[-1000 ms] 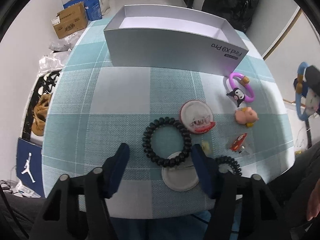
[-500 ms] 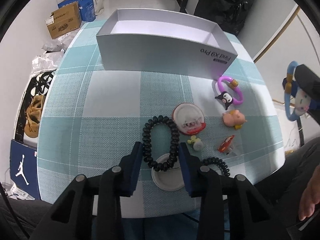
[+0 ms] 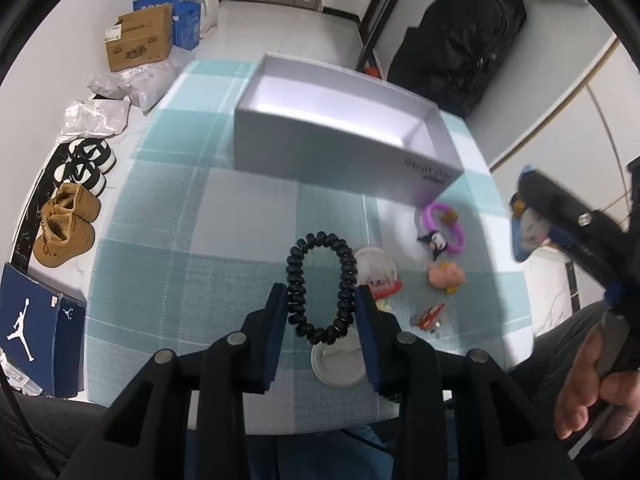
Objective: Organize jewelry
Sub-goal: 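Carry both items into the grey box and open both grippers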
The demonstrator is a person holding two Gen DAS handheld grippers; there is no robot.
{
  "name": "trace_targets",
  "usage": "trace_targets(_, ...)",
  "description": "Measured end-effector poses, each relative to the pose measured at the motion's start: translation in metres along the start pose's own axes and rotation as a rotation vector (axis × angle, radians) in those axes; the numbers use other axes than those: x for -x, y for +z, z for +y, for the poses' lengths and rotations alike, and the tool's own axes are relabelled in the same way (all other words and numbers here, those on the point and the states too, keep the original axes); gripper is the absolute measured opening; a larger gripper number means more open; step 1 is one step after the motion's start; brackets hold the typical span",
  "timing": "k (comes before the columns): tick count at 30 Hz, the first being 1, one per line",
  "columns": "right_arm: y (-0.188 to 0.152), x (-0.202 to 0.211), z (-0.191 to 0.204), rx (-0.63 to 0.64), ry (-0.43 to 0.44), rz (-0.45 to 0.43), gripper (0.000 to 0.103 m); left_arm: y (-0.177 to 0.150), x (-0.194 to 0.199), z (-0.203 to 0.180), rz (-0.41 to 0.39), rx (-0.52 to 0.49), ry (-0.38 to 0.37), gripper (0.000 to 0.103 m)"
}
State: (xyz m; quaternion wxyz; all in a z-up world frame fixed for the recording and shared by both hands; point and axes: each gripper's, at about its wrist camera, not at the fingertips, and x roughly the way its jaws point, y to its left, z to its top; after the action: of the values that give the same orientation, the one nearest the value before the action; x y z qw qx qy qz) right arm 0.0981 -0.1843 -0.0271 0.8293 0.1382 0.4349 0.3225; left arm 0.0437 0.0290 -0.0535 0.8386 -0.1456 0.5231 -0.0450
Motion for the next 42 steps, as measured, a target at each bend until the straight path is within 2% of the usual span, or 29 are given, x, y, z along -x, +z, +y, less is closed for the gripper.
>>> trace_targets(6,0.015,-0.002,0.004,-0.017,0.024,-0.002,0.057,0.015,0.024,-0.001,-0.098,0.012,-0.026,0.028)
trace_targets(11,0.045,-0.004,0.015,0.011,0.040,-0.010,0.057,0.037,0.035,-0.003,-0.138,-0.001,-0.026,0.028)
trace_targets(15,0.072,-0.016,0.019,0.030,0.054,-0.005,0.057,0.058,0.026,-0.004,-0.124,-0.033,-0.025,0.028)
trace_targets(19,0.093,-0.034,0.016,0.045,0.058,0.010,0.057,0.076,0.004,0.000,-0.068,-0.017,-0.059,0.028)
trace_targets(21,0.100,-0.051,0.008,0.032,0.059,0.045,0.057,0.083,-0.007,0.000,-0.044,-0.022,-0.058,0.028)
trace_targets(26,0.101,-0.085,-0.017,-0.046,0.077,0.134,0.057,0.094,-0.023,-0.004,-0.013,-0.020,-0.070,0.028)
trace_targets(36,0.096,-0.103,-0.036,-0.097,0.062,0.185,0.059,0.103,-0.029,-0.004,-0.014,-0.010,-0.095,0.028)
trace_targets(40,0.096,-0.102,-0.037,-0.097,0.055,0.180,0.060,0.106,-0.026,-0.001,-0.049,0.003,-0.112,0.041)
trace_targets(42,0.098,-0.097,-0.034,-0.078,0.047,0.154,0.071,0.108,-0.024,-0.001,-0.059,0.001,-0.122,0.051)
